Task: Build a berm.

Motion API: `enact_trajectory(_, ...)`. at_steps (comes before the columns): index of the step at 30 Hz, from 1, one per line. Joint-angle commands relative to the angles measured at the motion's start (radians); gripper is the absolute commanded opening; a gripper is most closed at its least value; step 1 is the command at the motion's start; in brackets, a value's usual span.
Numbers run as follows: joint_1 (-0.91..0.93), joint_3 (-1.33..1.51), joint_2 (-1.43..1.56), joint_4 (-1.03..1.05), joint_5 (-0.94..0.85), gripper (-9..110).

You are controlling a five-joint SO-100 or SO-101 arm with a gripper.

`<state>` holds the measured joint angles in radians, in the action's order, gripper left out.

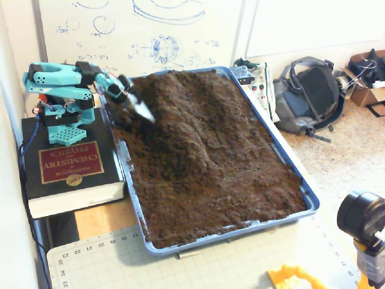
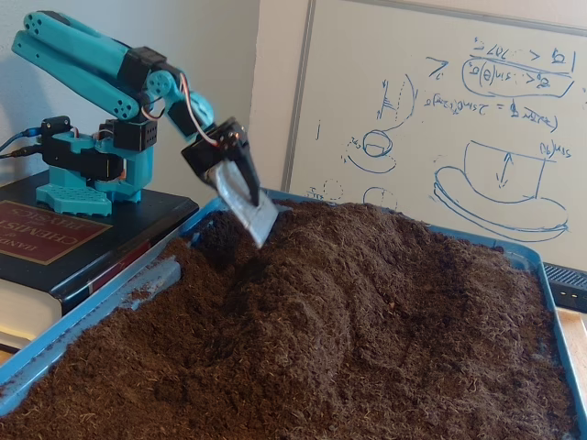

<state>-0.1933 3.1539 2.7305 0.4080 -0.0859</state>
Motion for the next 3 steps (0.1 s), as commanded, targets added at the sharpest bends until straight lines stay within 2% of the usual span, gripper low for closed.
enact_trajectory(1,0.000,-0.014,0.028,-0.008,0.000,1)
enact_trajectory(3,0.002,-0.021,0.023,-0.008,0.000,1)
